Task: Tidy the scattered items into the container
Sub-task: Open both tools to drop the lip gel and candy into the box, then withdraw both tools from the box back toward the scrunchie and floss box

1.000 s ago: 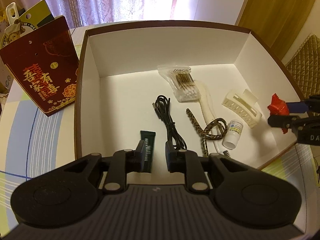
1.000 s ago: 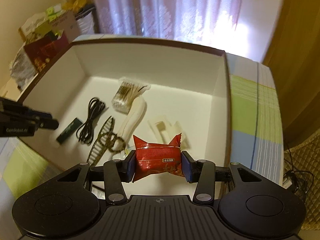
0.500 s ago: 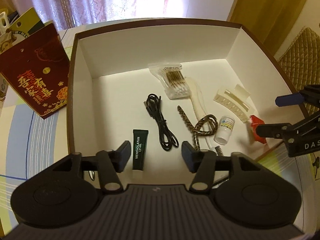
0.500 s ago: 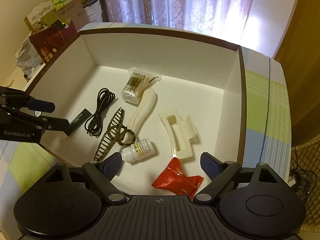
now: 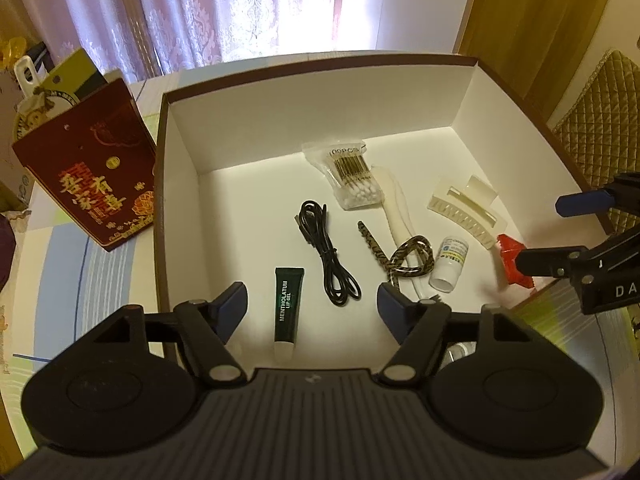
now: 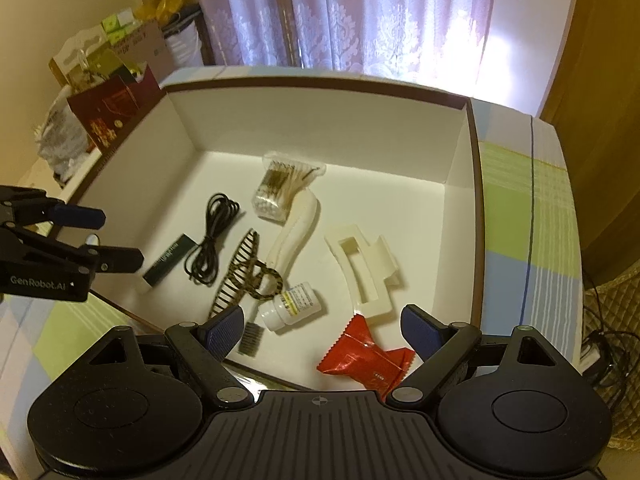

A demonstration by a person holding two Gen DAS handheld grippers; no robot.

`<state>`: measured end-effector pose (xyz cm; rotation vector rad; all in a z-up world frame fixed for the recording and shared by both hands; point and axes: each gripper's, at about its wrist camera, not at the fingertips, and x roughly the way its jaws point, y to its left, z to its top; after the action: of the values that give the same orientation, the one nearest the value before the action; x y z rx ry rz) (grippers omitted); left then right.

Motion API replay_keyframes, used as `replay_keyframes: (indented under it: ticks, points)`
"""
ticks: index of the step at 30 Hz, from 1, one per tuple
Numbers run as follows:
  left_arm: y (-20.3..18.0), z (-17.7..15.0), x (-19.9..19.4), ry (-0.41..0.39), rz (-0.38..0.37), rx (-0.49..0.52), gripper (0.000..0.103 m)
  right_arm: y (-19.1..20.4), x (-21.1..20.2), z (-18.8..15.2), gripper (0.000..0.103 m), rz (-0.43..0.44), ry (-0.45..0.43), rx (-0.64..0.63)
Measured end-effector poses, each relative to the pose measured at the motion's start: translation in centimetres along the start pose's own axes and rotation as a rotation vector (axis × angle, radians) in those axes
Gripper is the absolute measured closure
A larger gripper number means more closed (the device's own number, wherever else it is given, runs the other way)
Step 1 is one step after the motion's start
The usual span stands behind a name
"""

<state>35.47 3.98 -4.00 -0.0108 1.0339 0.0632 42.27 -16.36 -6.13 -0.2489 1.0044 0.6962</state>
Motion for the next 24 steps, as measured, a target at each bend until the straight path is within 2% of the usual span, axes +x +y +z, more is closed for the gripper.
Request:
replay_keyframes:
  ticks: [6,16,24]
  points:
    - [-0.5,-0.4,-1.7,-0.025,0.011,0.007,0.028,0.6,-1.7,-0.4,0.012,0.004,-0.044,0.016]
    - [-1.1,-1.6,-5.0,-0.074,0.027,-0.008,0.021,1.8,-5.2,-1.6,0.012,-0.040,-0.127,0.051]
    - [-1.1,-4.1,-8.5,-0.129,0.024,-0.049,0.011,3.2,-7.5,-4.2,0.012,-0.056,-0.186,0.071]
